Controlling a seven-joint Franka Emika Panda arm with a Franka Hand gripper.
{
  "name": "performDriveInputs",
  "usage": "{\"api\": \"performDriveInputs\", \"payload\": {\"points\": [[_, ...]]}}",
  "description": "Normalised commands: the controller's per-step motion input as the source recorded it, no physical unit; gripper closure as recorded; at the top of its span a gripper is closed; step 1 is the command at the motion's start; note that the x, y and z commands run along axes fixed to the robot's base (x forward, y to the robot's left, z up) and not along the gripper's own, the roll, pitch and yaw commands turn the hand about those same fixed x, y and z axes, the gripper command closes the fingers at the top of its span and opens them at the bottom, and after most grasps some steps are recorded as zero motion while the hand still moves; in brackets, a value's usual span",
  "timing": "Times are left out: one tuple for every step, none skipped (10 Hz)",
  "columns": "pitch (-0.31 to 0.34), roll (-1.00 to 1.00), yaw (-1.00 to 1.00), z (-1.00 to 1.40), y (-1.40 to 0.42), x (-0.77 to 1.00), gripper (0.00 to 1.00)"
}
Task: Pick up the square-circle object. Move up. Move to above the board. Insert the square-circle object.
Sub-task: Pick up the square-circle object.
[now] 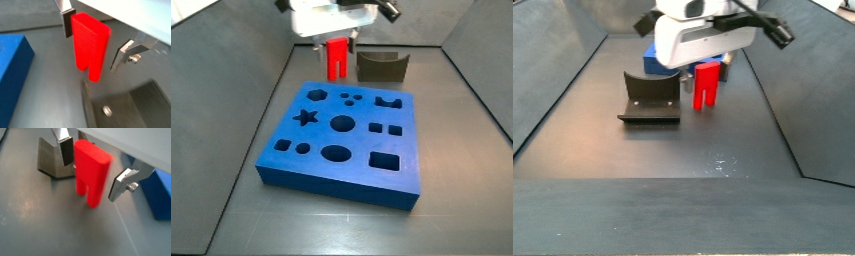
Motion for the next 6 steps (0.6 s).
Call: {"api": "performDriveInputs", "payload": {"points": [[0.000, -0.05, -0.05, -0.02, 0.04, 0.11, 0.00], [0.000, 0.00, 0.00, 0.00, 0.00, -0.02, 0.00], [0.000, 0.00, 0.00, 0.00, 0.00, 0.00, 0.00], [-0.049, 0.00, 0.00, -0.05, 0.00, -0.28, 0.00], [-0.030, 0.00, 0.00, 0.00, 0.00, -0.18, 0.00], [0.000, -0.01, 0.00, 0.00, 0.00, 0.00, 0.00]]}}
